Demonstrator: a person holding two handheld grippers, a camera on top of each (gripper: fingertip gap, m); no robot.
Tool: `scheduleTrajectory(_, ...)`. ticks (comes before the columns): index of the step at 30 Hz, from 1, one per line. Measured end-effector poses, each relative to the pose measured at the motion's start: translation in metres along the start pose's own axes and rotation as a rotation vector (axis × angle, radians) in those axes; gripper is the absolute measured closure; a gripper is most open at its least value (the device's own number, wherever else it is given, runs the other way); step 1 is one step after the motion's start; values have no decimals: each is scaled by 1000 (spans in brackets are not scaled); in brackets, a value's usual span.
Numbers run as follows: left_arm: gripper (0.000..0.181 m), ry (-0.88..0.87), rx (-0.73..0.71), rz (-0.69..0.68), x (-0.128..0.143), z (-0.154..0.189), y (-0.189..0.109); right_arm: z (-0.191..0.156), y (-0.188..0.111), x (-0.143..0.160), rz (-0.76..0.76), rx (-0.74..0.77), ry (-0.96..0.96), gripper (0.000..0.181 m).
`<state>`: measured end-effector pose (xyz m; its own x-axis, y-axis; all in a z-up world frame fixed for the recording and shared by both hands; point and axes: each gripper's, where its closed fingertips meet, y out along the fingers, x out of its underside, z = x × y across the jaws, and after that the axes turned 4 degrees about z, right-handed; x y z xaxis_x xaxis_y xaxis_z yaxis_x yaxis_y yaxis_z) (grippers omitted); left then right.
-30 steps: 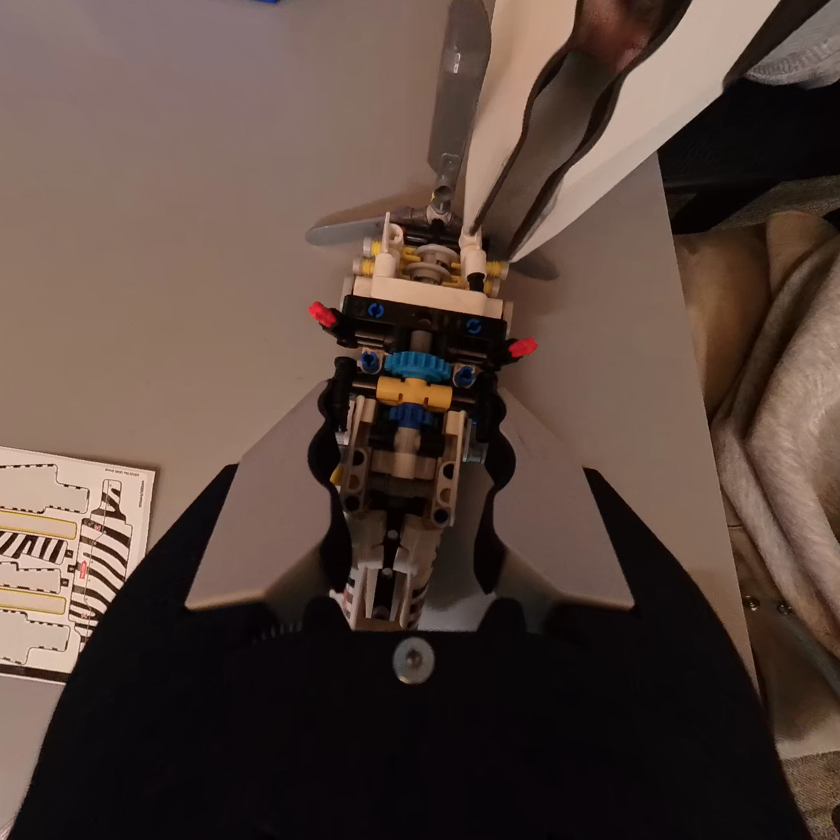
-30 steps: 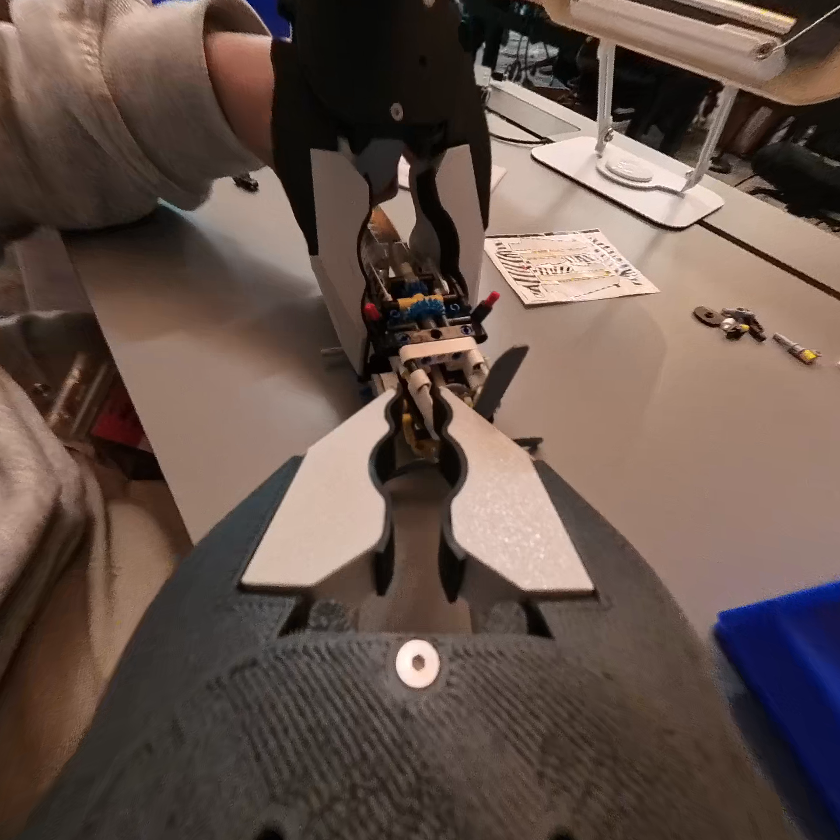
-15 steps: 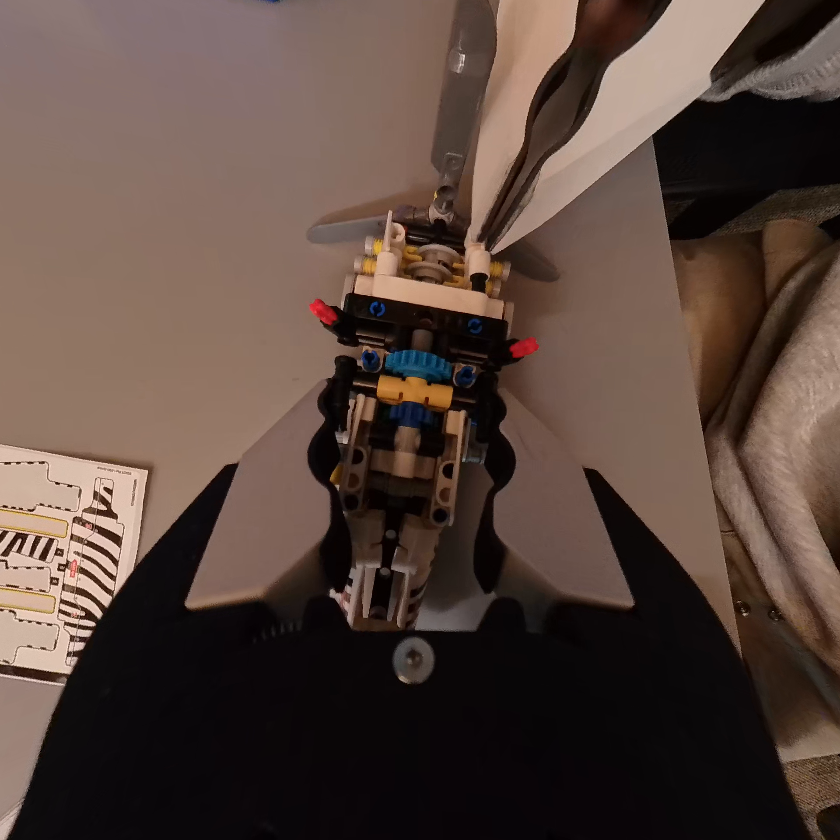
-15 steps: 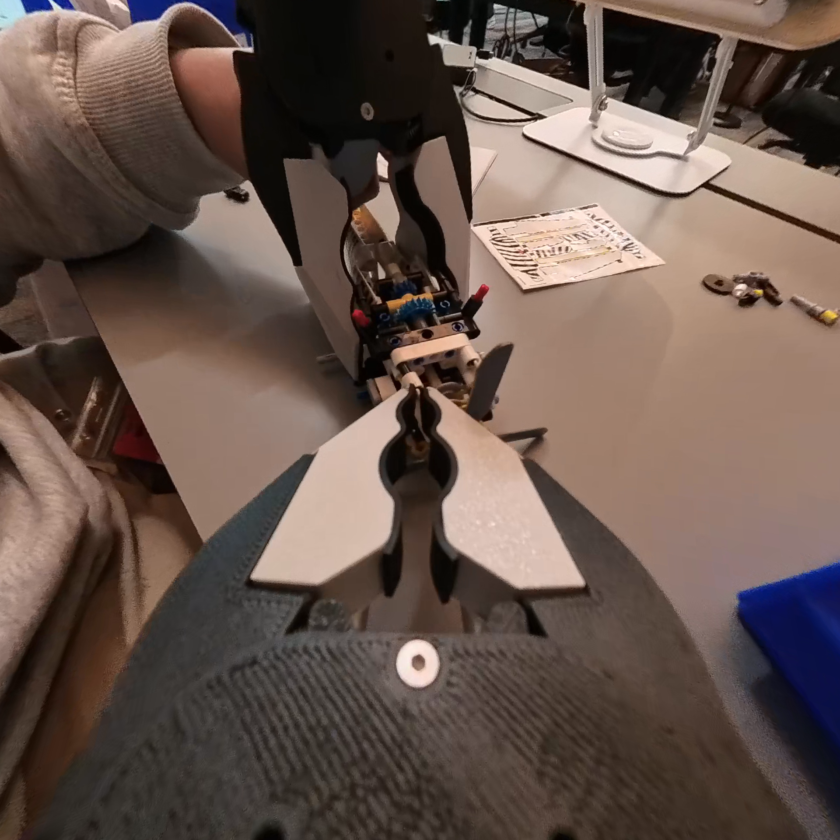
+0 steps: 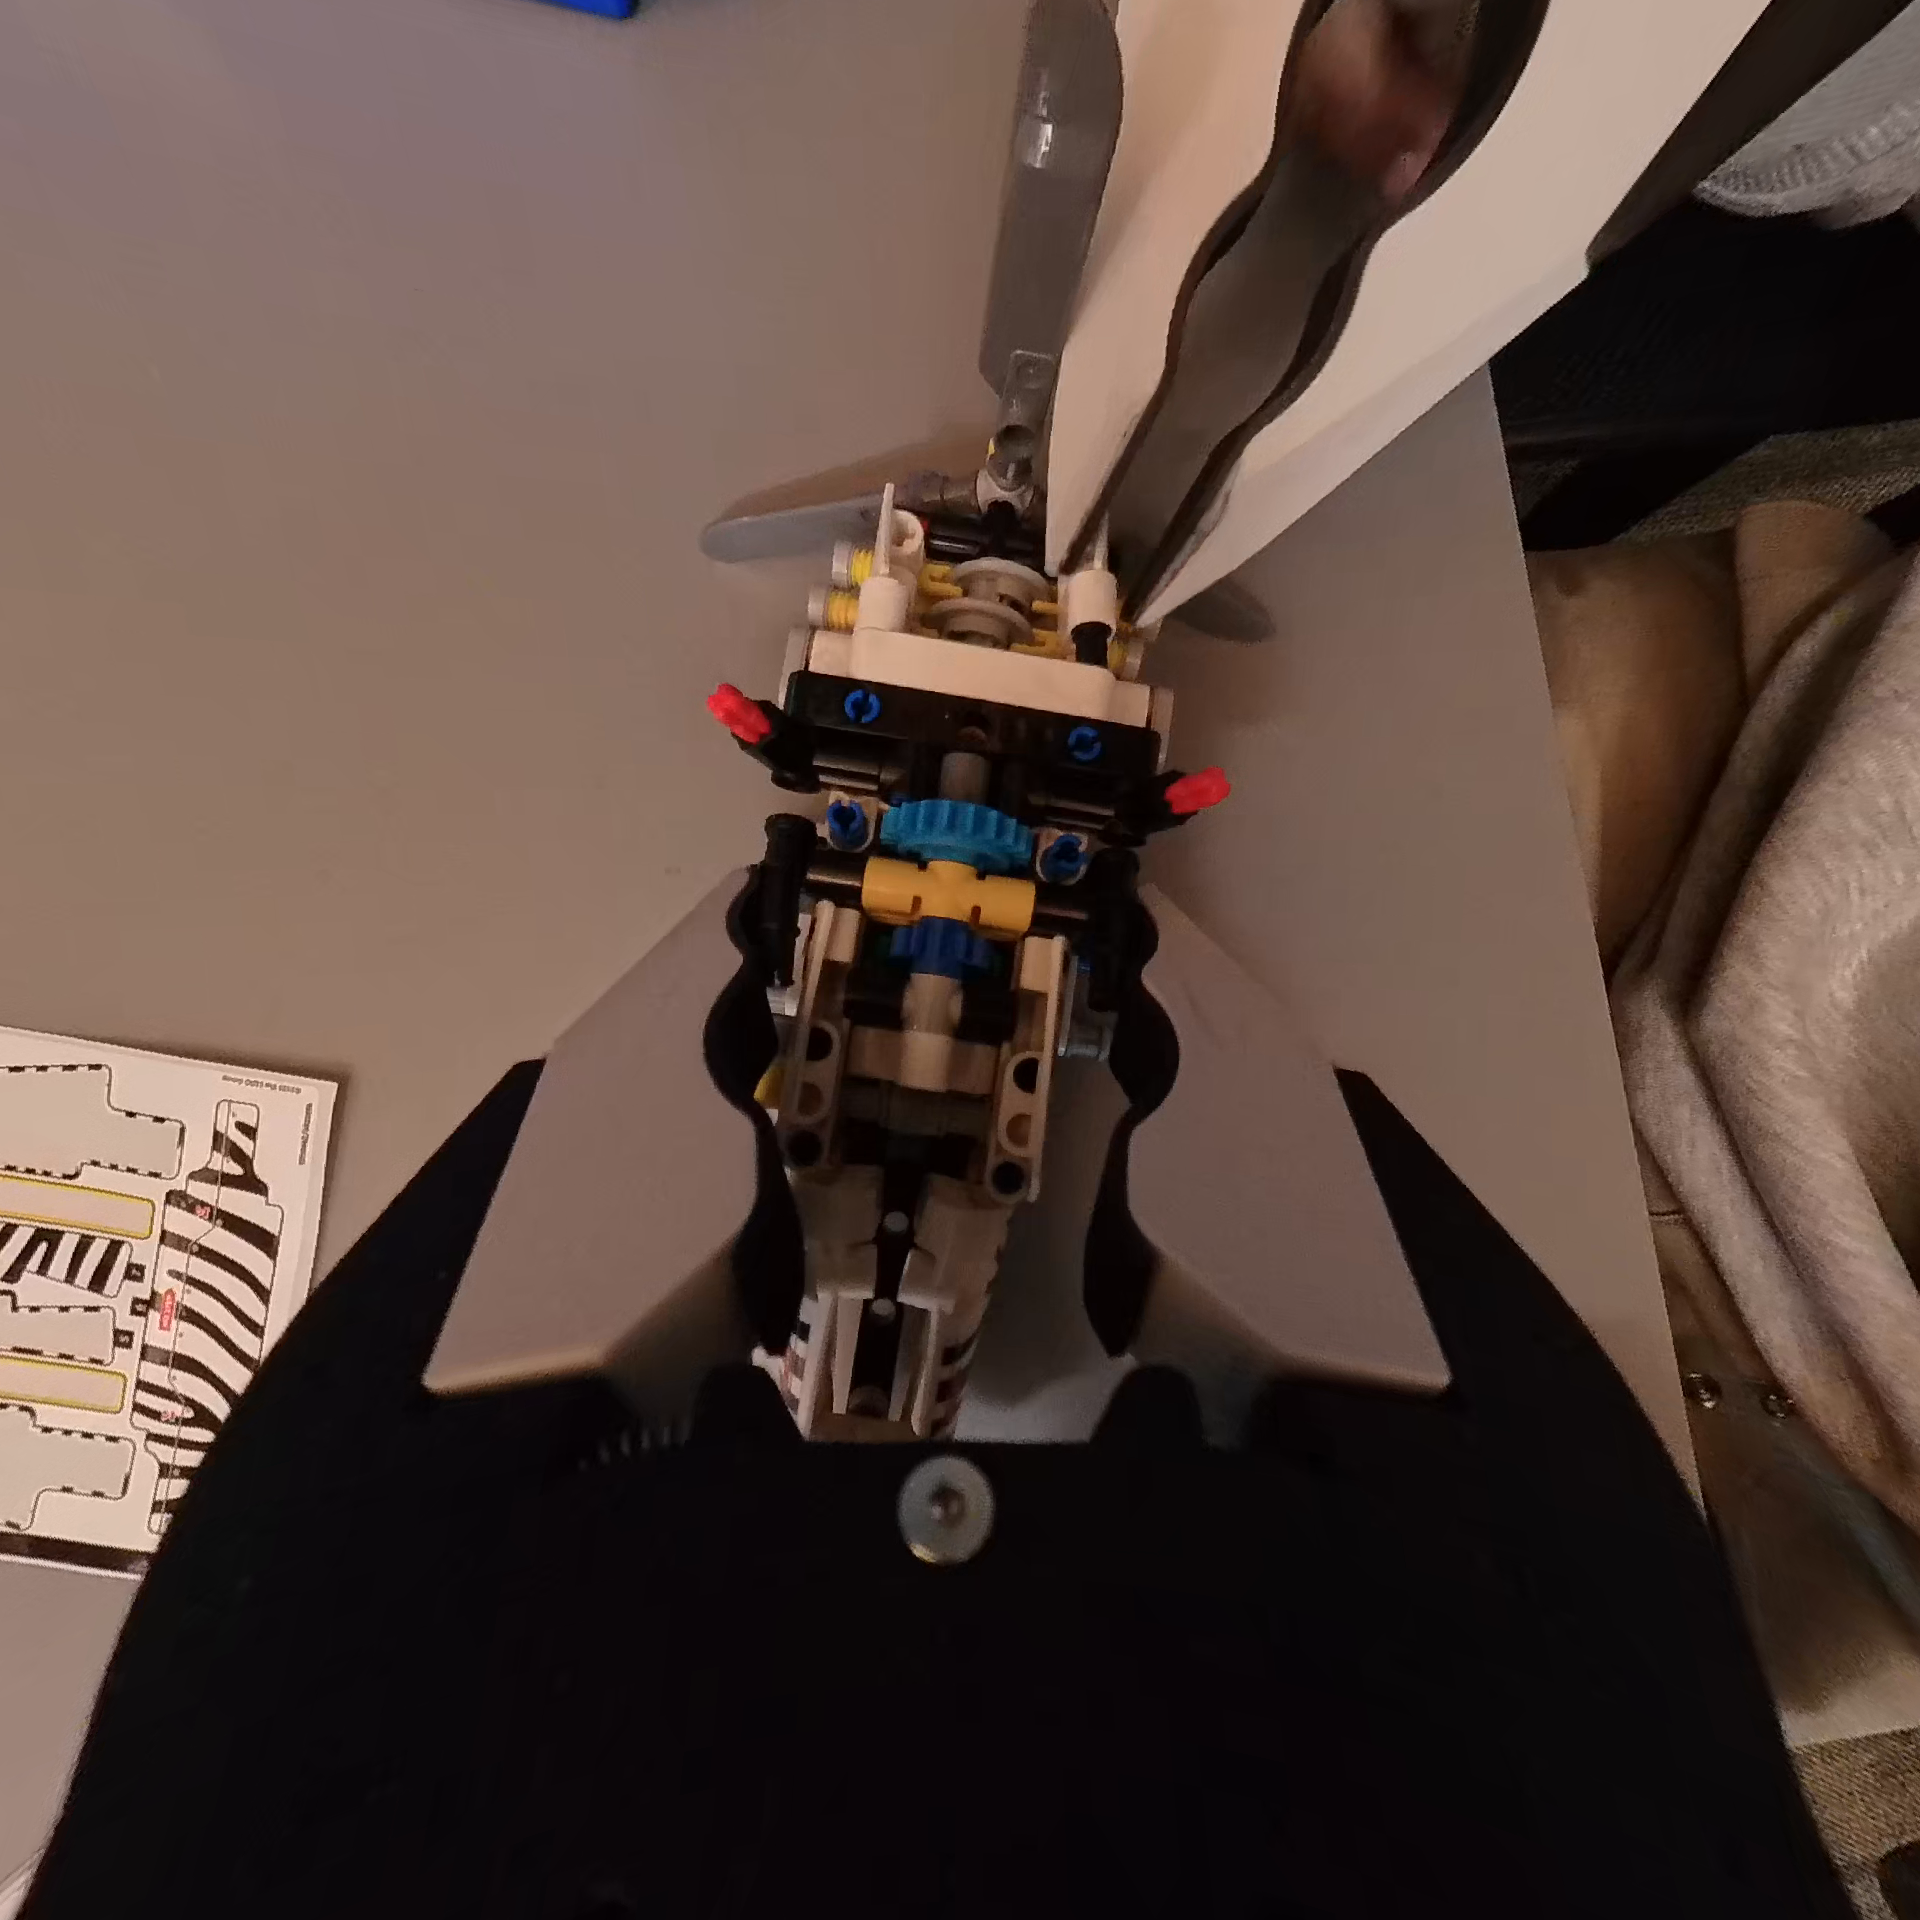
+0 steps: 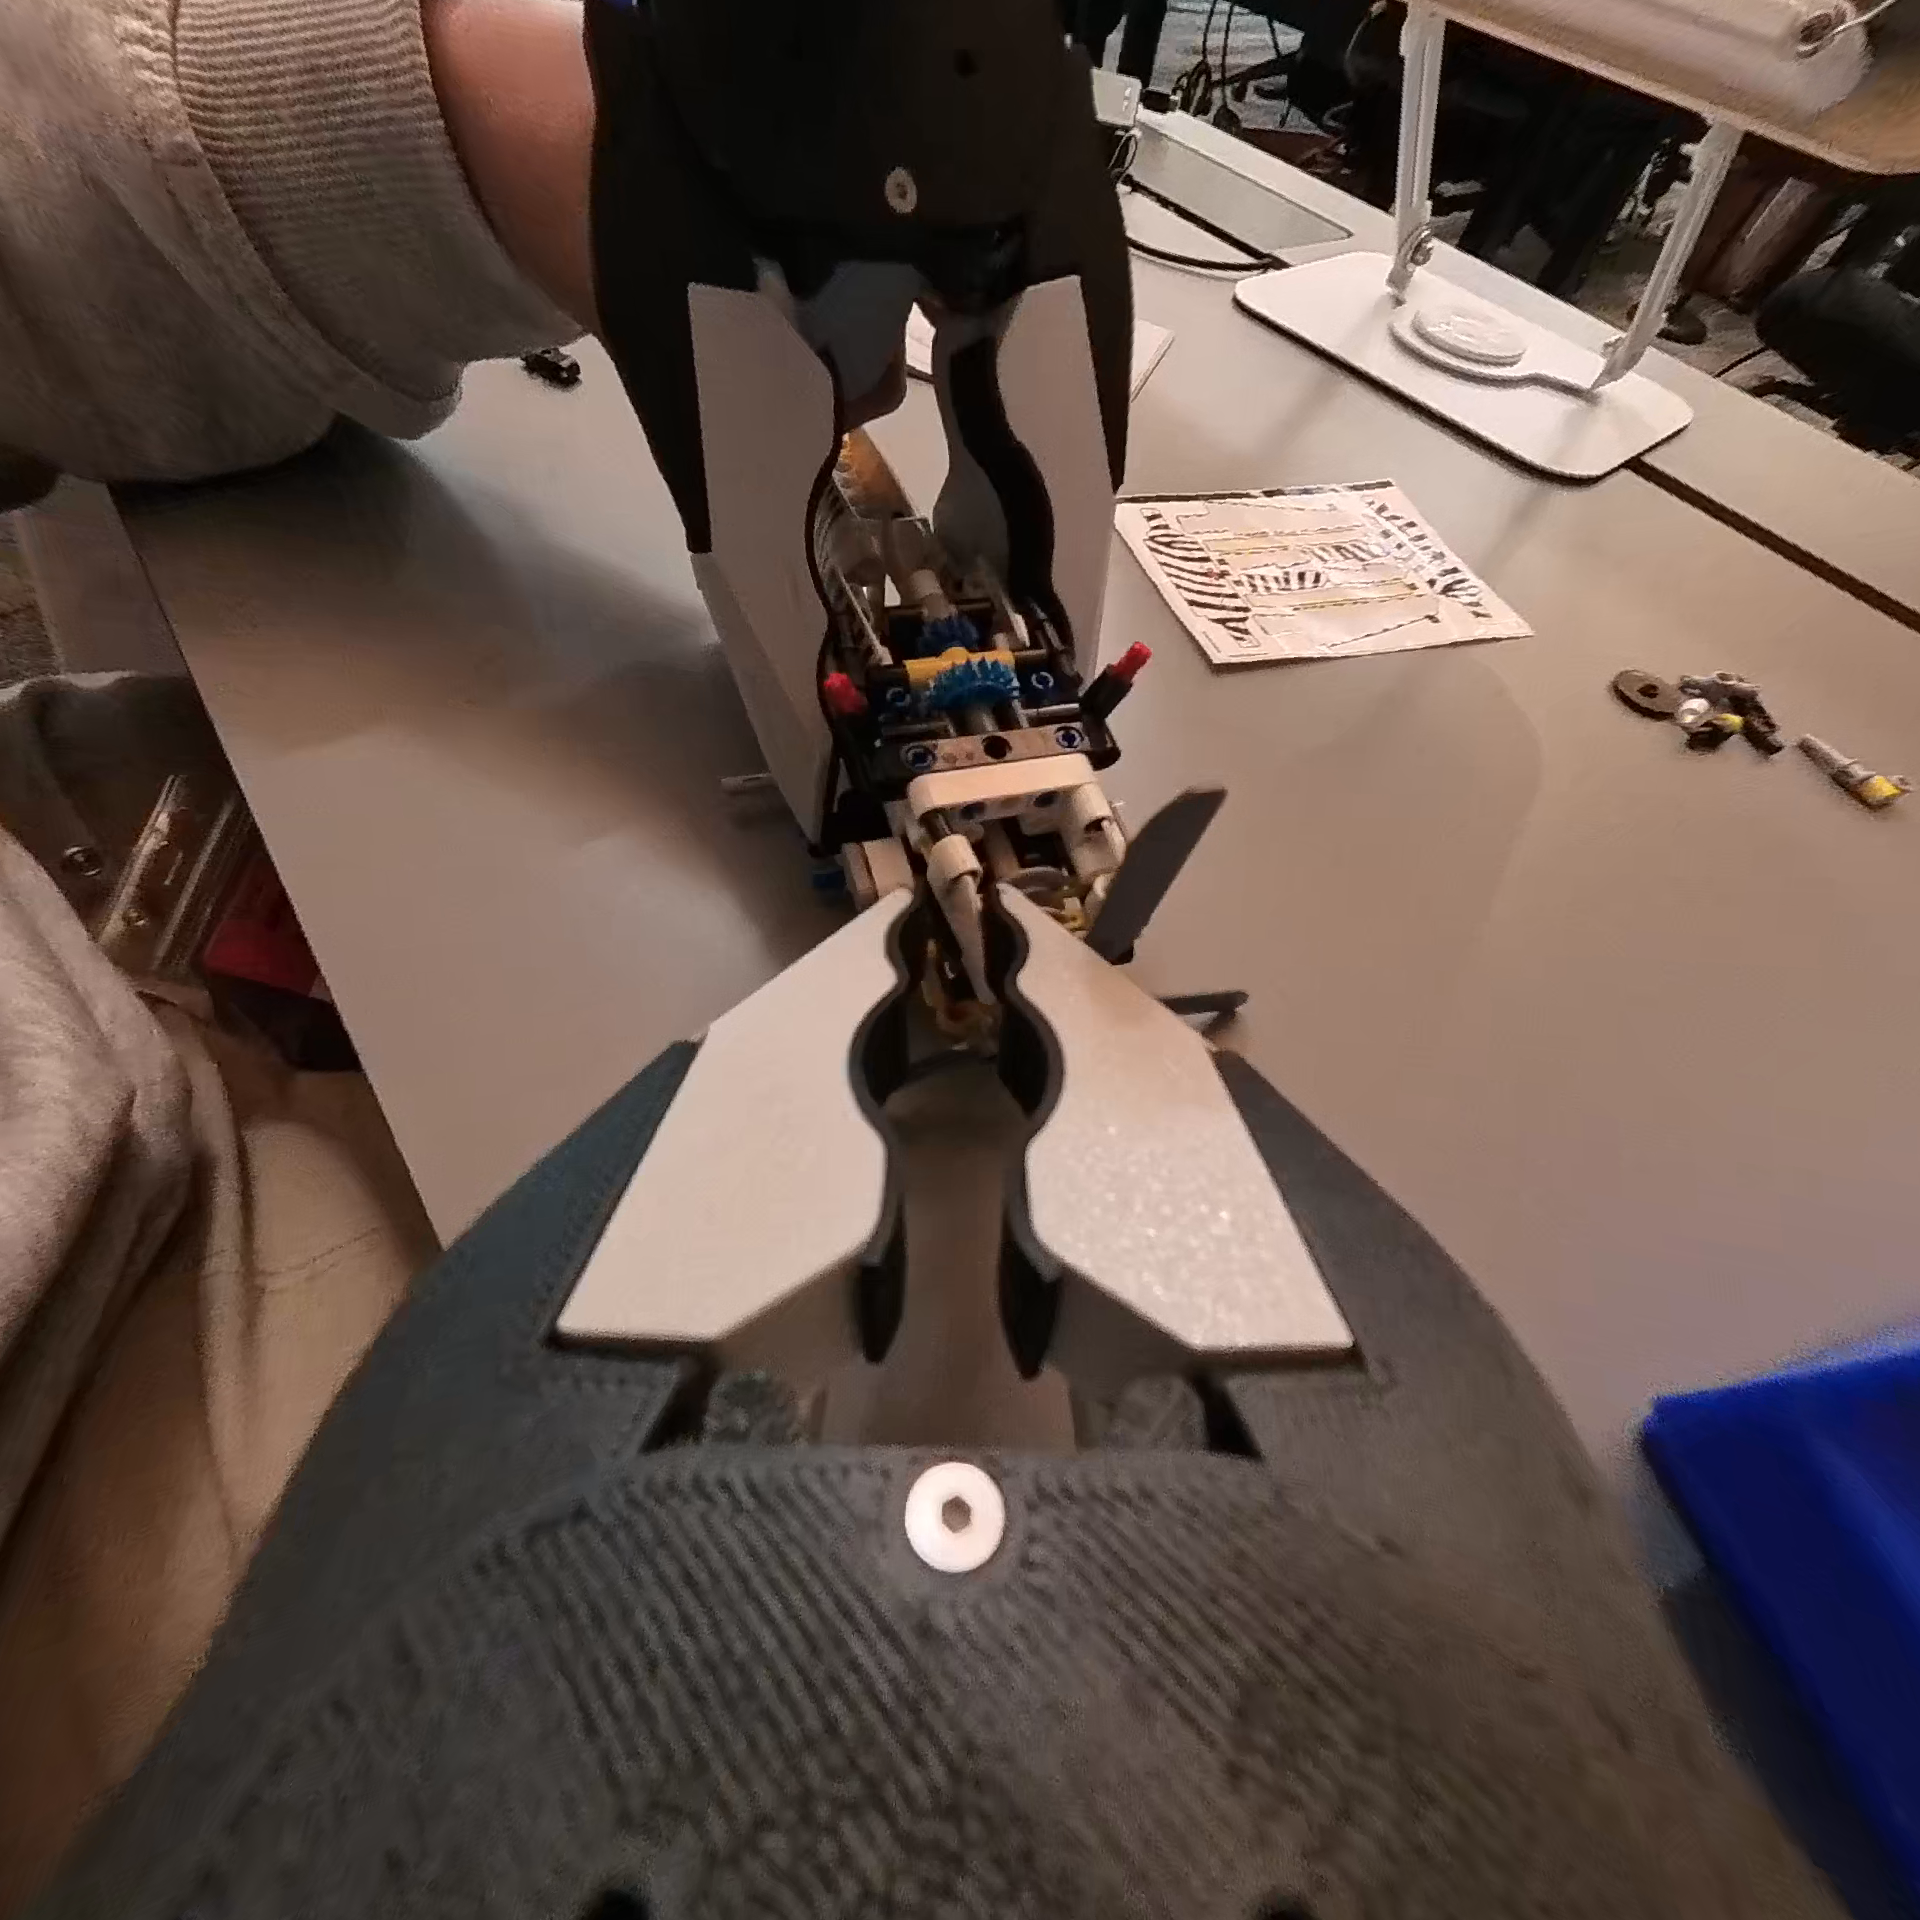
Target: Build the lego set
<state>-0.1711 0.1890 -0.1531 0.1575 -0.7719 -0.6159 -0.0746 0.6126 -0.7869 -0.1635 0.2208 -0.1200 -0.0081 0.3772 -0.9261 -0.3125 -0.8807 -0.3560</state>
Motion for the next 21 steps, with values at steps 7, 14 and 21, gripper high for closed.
scheduleTrajectory(7,119,-4,-2,-4,0,0,0,0,0,0,-15,-6,22,177)
scheduleTrajectory(14,119,-12,0,-4,-1,0,0,-1,-1,-1,3,-30,118,179)
scheduleTrajectory(21,119,-8,-5,-8,-1,0,1,-1,0,-1,-18,-52,53,179)
